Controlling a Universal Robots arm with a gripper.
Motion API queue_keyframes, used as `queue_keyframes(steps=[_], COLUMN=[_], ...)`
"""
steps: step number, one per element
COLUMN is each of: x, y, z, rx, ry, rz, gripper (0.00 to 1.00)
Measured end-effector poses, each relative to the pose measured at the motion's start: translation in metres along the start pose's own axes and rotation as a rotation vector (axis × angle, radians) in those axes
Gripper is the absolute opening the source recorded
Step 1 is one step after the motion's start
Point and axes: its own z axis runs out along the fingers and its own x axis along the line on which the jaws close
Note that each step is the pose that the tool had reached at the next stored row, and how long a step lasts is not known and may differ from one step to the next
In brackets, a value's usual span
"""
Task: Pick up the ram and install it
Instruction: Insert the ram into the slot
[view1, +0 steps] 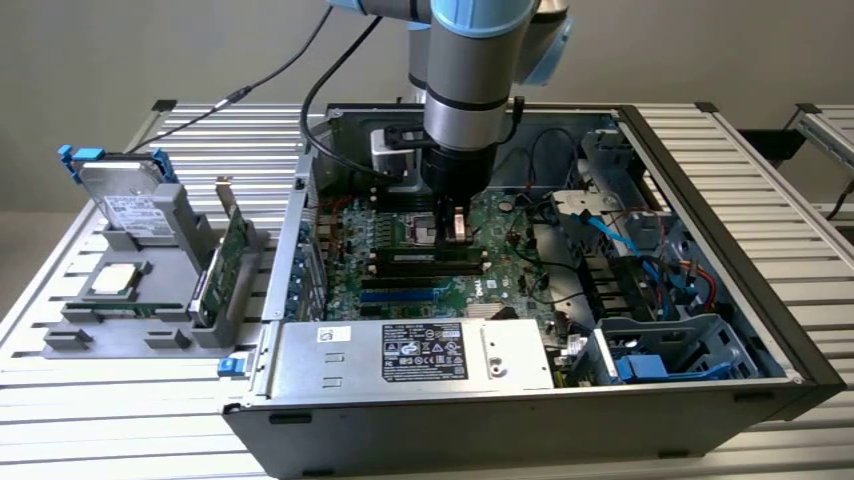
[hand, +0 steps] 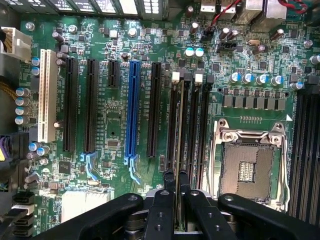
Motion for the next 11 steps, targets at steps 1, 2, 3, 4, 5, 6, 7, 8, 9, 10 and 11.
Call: queue_keyframes(steps=[1,2,3,4,5,6,7,8,9,10,11], x=[0.0001,0.0001,0.0002,0.0001,0.0001,0.0002,0.0002,0.0002,0.0002,0.0002,0.0002], y=[0.0,0.0,0.0,0.0,0.0,0.0,0.0,-0.0001,-0.0001,-0.0001,-0.0002], z=[-0.0001,-0.0001,-0.0001,-0.0001,0.0,0.0,0.0,0.0,0.0,0.0,0.0], rx=[-0.0001,-0.0001,-0.0002,-0.0002,-0.0001,-0.0001,-0.0001,-0.0001,-0.0002,-0.0002,-0.0002], ry=[0.0009,0.0014,0.0018,0.002,0.0021,0.0023,0.0026,0.003,0.0034,0.0036,0.0039], rz=[0.001,0.001,0.001,0.001,0.001,0.001,0.002,0.002,0.002,0.002,0.002], gripper=[0.13,0.13,0.13,0.13,0.13,0.13,0.13,0.13,0.13,0.13,0.13])
